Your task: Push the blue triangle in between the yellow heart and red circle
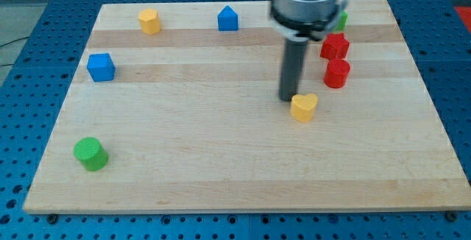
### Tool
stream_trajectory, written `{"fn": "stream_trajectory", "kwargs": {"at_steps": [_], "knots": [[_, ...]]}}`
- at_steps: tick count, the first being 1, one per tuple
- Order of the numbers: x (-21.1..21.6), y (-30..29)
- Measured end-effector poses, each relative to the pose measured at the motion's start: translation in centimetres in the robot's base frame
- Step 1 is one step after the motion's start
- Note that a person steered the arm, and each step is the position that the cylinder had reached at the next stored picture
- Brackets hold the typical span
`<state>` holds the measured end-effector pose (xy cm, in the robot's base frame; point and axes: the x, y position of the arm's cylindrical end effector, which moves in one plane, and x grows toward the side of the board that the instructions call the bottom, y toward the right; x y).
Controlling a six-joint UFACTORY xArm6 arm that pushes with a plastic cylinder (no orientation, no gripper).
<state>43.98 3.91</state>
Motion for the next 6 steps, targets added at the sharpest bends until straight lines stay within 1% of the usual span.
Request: {"fn": "stream_trajectory", "kwargs": {"at_steps": [1,2,3,4,5,6], "knots": [[1.9,-2.0],[4.7,3.2],[4.1,8.8],[4.3,10.5],[0.5,-2.5],[-10.8,-3.5]]}}
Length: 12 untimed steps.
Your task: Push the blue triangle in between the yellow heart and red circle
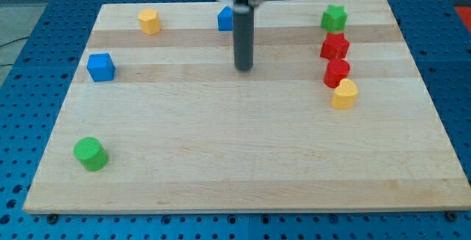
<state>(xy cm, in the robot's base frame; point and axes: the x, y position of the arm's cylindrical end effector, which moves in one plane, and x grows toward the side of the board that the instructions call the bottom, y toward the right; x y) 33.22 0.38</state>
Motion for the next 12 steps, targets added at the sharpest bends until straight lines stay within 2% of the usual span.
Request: {"fn": "stream_trajectory", "kwargs": {"at_steps": [1,2,3,4,5,7,8,9,12], "knots": [[-8.2,7.2],[-13.3,1.5],[-12.1,-5.2],[-5.4,-4.5],[1.2,-0.4],[0.7,1.7],[4.5,8.2],[6.5,8.6],[7.2,10.5]]}}
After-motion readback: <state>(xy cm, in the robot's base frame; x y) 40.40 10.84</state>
